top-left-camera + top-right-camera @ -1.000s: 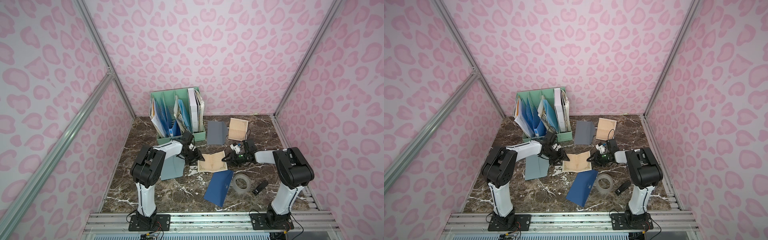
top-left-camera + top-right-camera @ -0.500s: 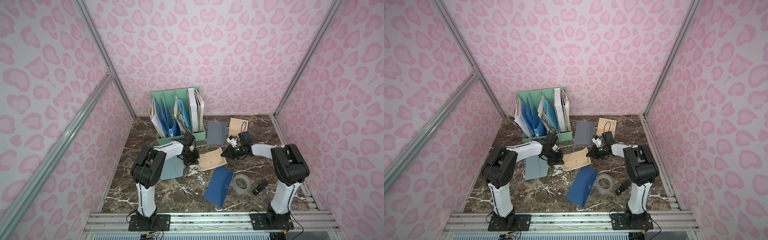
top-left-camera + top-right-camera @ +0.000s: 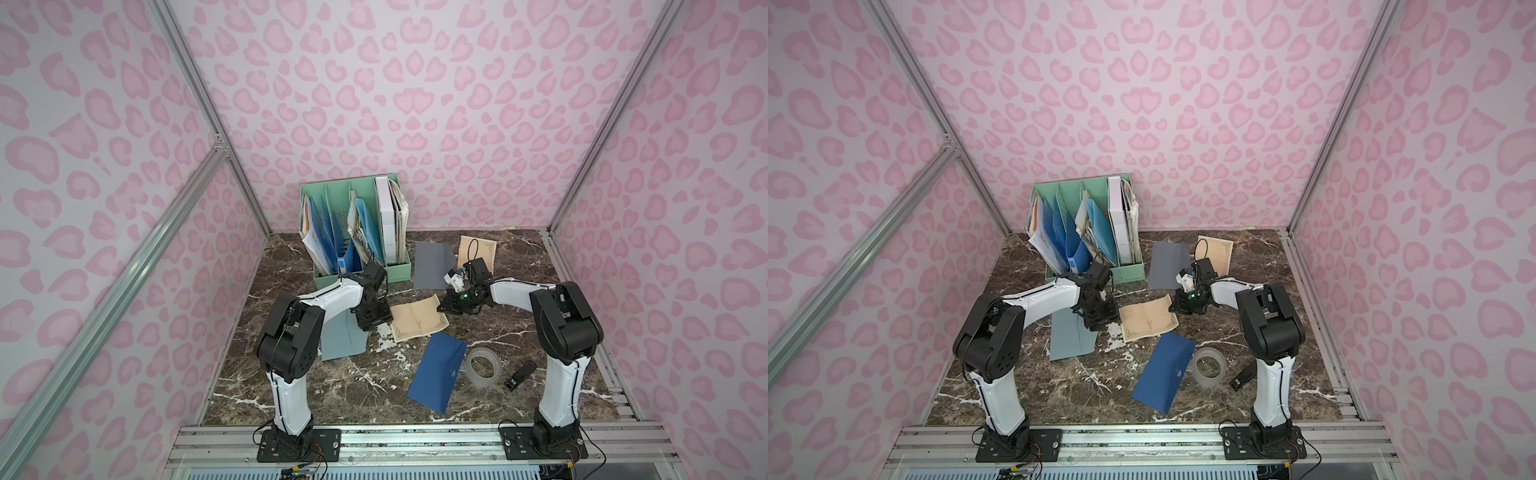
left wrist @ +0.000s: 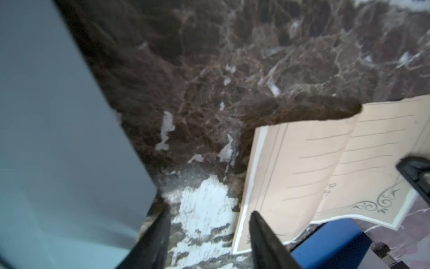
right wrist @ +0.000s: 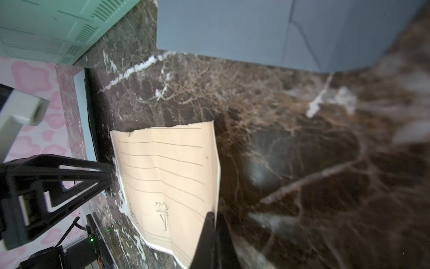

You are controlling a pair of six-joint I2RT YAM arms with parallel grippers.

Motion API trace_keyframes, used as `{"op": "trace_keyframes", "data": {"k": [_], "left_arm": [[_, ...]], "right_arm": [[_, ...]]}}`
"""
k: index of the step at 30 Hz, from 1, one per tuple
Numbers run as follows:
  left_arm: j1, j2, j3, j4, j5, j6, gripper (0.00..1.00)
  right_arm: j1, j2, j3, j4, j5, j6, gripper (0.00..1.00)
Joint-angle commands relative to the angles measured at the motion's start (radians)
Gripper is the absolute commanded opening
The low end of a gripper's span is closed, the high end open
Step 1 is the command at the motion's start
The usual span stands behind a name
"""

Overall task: Take the letter paper out of the envelope
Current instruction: Adjust the letter paper at the center of the board.

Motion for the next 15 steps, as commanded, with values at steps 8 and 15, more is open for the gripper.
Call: {"op": "trace_keyframes", "data": {"k": [8, 15], "left_arm": [[0.012, -0.110, 0.078, -0.120, -0.082, 0.003, 0.58], [0.044, -0.141, 0.099, -0.158, -0.063, 0.042, 0.54]], "right_arm": [[0.057, 0.069, 0.149, -0.061, 0.023, -0.098, 0.00], [0.060, 0.085, 0.286, -0.248, 0.082, -0.423, 0.00]]}}
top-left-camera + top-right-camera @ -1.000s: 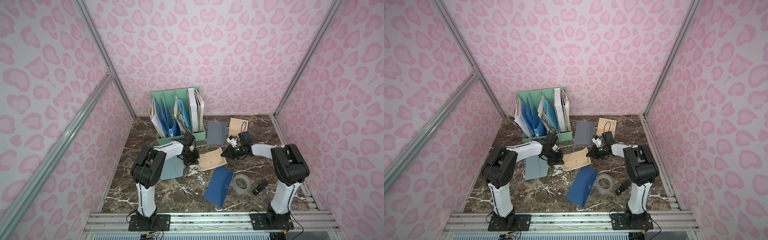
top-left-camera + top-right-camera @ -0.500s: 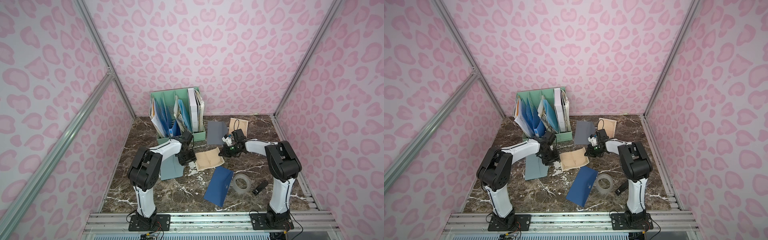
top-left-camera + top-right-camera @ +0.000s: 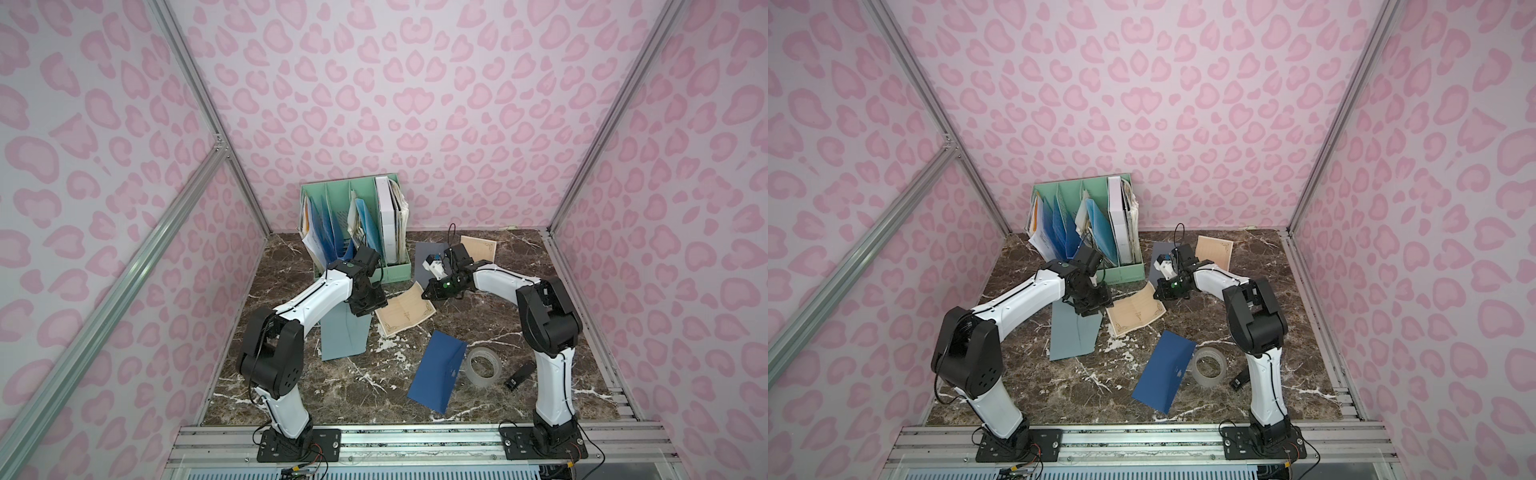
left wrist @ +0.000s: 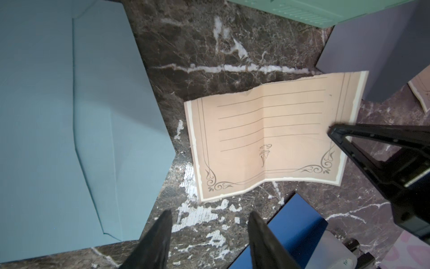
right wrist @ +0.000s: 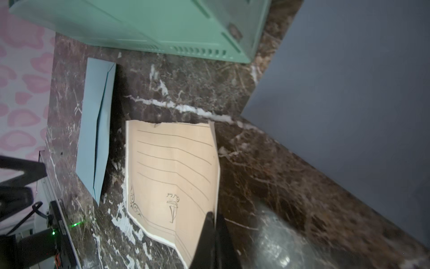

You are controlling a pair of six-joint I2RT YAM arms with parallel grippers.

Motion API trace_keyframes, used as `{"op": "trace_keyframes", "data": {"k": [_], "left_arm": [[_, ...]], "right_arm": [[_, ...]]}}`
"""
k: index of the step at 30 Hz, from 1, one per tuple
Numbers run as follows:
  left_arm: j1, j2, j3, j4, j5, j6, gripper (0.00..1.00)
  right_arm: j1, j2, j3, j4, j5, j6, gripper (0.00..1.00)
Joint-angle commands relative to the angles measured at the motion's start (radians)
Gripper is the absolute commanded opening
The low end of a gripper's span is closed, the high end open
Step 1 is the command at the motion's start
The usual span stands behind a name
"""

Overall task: Take the letter paper out of the envelope
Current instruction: Adjust the letter paper at the center of the board.

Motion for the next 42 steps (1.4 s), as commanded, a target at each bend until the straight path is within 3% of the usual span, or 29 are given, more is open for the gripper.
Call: {"op": "trace_keyframes", "data": {"k": [1, 11, 21, 28, 31, 35, 40, 42], "left_arm": [[0.016, -0.016, 0.007, -0.043, 0.007, 0.033, 0.54], [0.026, -0.037, 0.010, -0.098, 0.067, 0.050, 0.51], [0.022, -0.138, -0.059, -0.156, 0.105, 0.072, 0.50], [0.022, -0.152, -0.076, -0.150, 0.130, 0.082, 0.49], [0.022, -0.153, -0.074, -0.143, 0.137, 0.081, 0.48], [0.019, -0.163, -0.077, -0.139, 0.141, 0.080, 0.48], [0.018, -0.168, -0.091, -0.123, 0.149, 0.072, 0.48], [0.017, -0.164, -0.092, -0.111, 0.152, 0.065, 0.48]], "right_arm": [[0.002, -0.027, 0.013, -0.114, 0.050, -0.188, 0.00], [0.063, -0.176, -0.056, -0.148, 0.088, -0.414, 0.00], [0.083, -0.109, 0.073, -0.286, 0.095, -0.615, 0.00], [0.114, 0.012, 0.188, -0.306, 0.158, -0.623, 0.00], [0.131, 0.074, 0.280, -0.308, 0.244, -0.603, 0.12], [0.133, 0.132, 0.370, -0.275, 0.364, -0.537, 0.37], [0.168, 0.092, 0.351, -0.190, 0.454, -0.535, 0.54], [0.175, 0.056, 0.335, -0.146, 0.518, -0.505, 0.56]]}}
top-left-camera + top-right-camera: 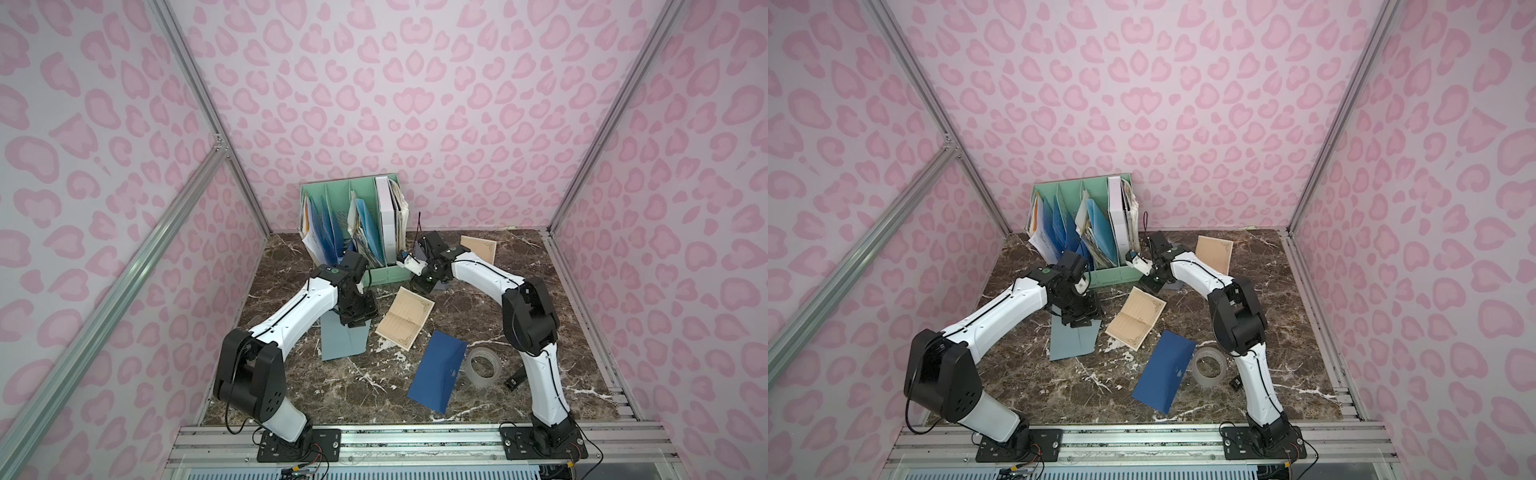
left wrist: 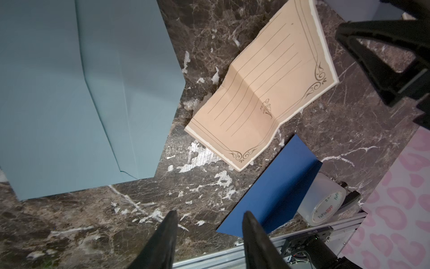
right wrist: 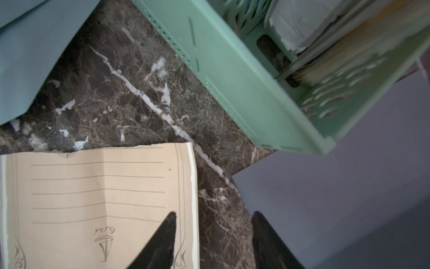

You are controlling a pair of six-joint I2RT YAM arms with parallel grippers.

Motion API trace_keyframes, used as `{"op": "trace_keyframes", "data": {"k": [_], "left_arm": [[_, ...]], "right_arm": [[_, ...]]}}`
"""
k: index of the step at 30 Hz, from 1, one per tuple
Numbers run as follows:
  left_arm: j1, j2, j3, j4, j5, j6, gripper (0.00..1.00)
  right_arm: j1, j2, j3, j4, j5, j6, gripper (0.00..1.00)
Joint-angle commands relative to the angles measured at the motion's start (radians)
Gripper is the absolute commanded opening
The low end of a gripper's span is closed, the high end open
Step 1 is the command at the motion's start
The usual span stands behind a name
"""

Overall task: Take the letter paper out of the envelope
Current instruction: Adjust the letter paper at the center of the board, then pick up the envelope from the center of the board.

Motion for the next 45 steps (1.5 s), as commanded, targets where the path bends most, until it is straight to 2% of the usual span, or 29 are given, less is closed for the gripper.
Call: {"op": "trace_keyframes", "data": {"k": [1, 4, 6, 9, 11, 16, 20, 24, 28, 32, 36, 39, 45], "left_arm": [[-0.002, 0.003, -0.001, 0.022, 0.018, -0.007, 0.48], [-0.008, 0.017, 0.018, 0.039, 0.033, -0.009, 0.48], [-0.017, 0.027, 0.039, 0.047, 0.043, -0.002, 0.48], [-0.029, 0.039, 0.055, 0.063, 0.065, 0.012, 0.48], [-0.031, 0.037, 0.053, 0.081, 0.077, 0.015, 0.48], [-0.031, 0.016, 0.059, 0.088, 0.074, 0.049, 0.47], [-0.031, -0.026, 0.020, 0.097, 0.062, 0.074, 0.48], [-0.032, -0.081, -0.055, 0.101, 0.058, 0.072, 0.48], [-0.040, -0.144, -0.129, 0.101, 0.062, 0.060, 0.48], [-0.056, -0.192, -0.177, 0.101, 0.066, 0.056, 0.48], [-0.069, -0.212, -0.197, 0.107, 0.082, 0.056, 0.47], [-0.074, -0.213, -0.190, 0.106, 0.089, 0.062, 0.47], [-0.076, -0.211, -0.179, 0.107, 0.099, 0.070, 0.47]], "right_arm": [[0.006, -0.053, -0.014, 0.090, 0.122, 0.064, 0.56], [-0.013, -0.162, -0.076, 0.167, 0.145, 0.195, 0.54], [-0.015, -0.270, -0.175, 0.233, 0.168, 0.317, 0.51], [-0.006, -0.419, -0.330, 0.266, 0.136, 0.503, 0.47], [0.025, -0.497, -0.405, 0.230, 0.157, 0.620, 0.46], [0.152, -0.624, -0.525, 0.006, 0.283, 0.927, 0.46], [0.223, -0.643, -0.550, -0.240, 0.320, 1.129, 0.48], [0.290, -0.622, -0.567, -0.369, 0.293, 1.241, 0.76], [0.352, -0.588, -0.578, -0.382, 0.244, 1.376, 0.89], [0.364, -0.596, -0.652, -0.343, 0.171, 1.551, 0.81], [0.364, -0.621, -0.720, -0.278, 0.158, 1.638, 0.74], [0.362, -0.613, -0.763, -0.238, 0.129, 1.687, 0.72], [0.361, -0.552, -0.754, -0.280, 0.146, 1.712, 0.72]]}}
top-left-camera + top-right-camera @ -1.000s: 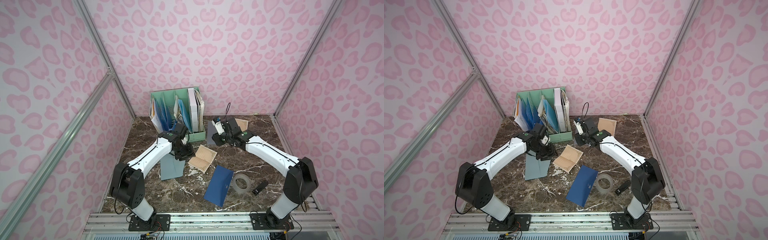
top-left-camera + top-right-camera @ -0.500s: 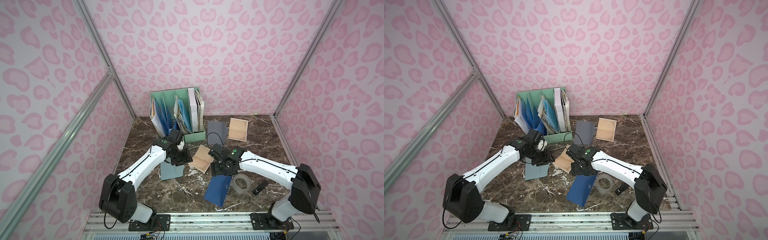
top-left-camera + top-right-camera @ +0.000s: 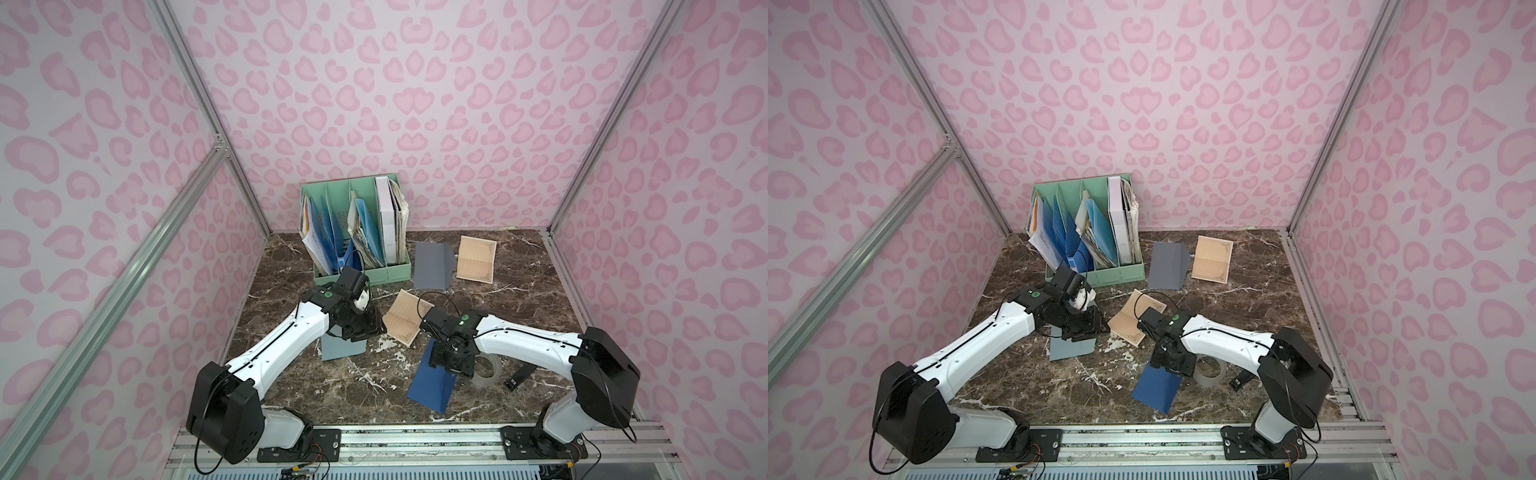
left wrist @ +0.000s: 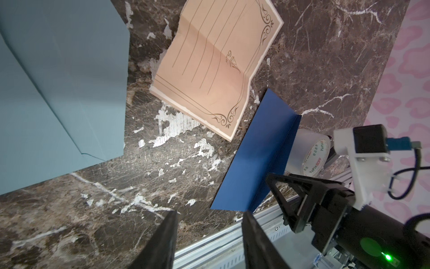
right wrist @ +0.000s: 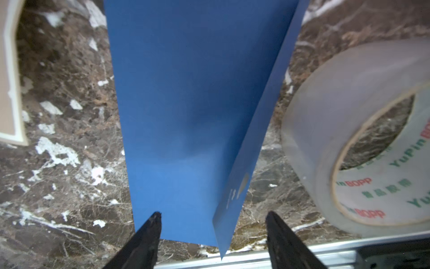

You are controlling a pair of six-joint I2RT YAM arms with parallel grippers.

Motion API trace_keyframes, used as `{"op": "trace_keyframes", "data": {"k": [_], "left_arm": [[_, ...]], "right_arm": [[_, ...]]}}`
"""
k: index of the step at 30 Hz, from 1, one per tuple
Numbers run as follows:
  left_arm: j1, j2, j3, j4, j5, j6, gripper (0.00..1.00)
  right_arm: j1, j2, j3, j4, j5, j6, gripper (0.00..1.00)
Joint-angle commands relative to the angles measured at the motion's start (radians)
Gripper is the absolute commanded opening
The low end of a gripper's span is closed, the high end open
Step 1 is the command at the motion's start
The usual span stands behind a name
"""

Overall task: Take the letter paper out of the envelope
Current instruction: Pick up the envelope from the center of the board.

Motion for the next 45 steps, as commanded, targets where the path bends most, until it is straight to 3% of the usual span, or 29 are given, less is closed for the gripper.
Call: {"op": "trace_keyframes", "data": {"k": [1, 5, 10, 22, 26, 32, 37, 41, 45], "left_arm": [[0.000, -0.004, 0.006, 0.003, 0.013, 0.017, 0.46], [0.000, -0.009, 0.004, 0.002, 0.013, 0.016, 0.46], [0.000, -0.017, -0.004, 0.002, 0.011, 0.016, 0.44], [0.000, -0.006, 0.010, 0.011, 0.019, 0.010, 0.41], [0.000, -0.002, 0.014, 0.011, 0.025, 0.007, 0.39], [0.000, 0.017, 0.060, 0.024, 0.067, -0.013, 0.44], [-0.005, 0.040, 0.152, 0.036, 0.105, -0.038, 0.50], [-0.008, 0.072, 0.228, 0.061, 0.150, -0.062, 0.53], [-0.014, 0.106, 0.307, 0.092, 0.191, -0.070, 0.52]], "right_arm": [[-0.001, 0.027, 0.005, -0.030, 0.004, 0.044, 0.72], [0.002, 0.063, -0.006, -0.017, 0.010, 0.030, 0.70], [0.005, 0.097, 0.009, -0.021, 0.034, 0.003, 0.60], [0.015, 0.145, 0.048, -0.041, 0.069, -0.048, 0.19], [0.016, 0.150, 0.095, -0.102, 0.113, -0.073, 0.00], [0.037, 0.101, 0.250, -0.273, 0.274, -0.125, 0.00], [0.032, -0.023, 0.376, -0.289, 0.352, -0.278, 0.00], [-0.023, -0.126, 0.435, -0.276, 0.337, -0.444, 0.00], [-0.111, -0.292, 0.394, -0.119, 0.277, -0.677, 0.00]]}}
